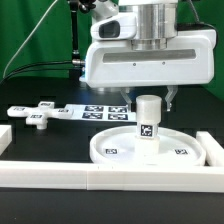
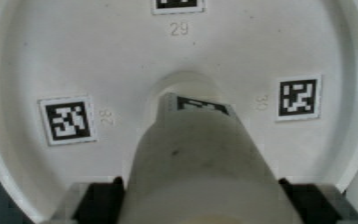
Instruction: Assemble round table
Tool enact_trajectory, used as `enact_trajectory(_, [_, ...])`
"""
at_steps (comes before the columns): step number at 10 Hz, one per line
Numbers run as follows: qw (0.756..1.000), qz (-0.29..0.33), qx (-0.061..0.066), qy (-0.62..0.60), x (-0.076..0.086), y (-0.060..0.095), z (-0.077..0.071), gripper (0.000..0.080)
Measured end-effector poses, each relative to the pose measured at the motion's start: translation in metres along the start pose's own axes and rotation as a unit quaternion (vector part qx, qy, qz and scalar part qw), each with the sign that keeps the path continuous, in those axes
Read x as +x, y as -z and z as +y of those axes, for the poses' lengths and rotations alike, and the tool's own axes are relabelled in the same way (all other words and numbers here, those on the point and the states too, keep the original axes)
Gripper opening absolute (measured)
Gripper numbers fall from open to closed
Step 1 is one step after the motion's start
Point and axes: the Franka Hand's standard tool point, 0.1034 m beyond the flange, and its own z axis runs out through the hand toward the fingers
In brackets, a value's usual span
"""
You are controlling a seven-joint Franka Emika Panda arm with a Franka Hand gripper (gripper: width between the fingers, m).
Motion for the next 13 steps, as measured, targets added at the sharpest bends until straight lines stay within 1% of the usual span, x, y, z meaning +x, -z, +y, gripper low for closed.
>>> enact_trajectory(1, [0.998, -0.001, 0.004, -0.068, -0.0003, -0.0006, 0.0006, 0.0410])
enact_trajectory(3, [0.987, 0.003, 0.000, -0.161, -0.0011, -0.0009, -0.0016, 0.0410])
enact_trajectory(6, [0.974, 0.000, 0.008, -0.226, -0.0011, -0.0012, -0.0014, 0.0410])
enact_trajectory(8, [0.953, -0.003, 0.015, -0.302, -0.0015, -0.0019, -0.0014, 0.0410])
enact_trajectory(9, [0.939, -0.007, 0.023, -0.343, -0.0013, -0.0021, -0.0006, 0.0410])
enact_trajectory(10, [0.910, -0.014, 0.033, -0.412, -0.0018, -0.0025, -0.0011, 0.0410])
enact_trajectory(11, [0.888, -0.019, 0.040, -0.458, -0.0017, -0.0028, -0.0013, 0.0410])
enact_trajectory(12, [0.878, -0.020, 0.042, -0.476, -0.0016, -0.0028, -0.0012, 0.0410])
enact_trajectory(13, [0.844, -0.025, 0.045, -0.533, -0.0016, -0.0030, -0.0021, 0.0410])
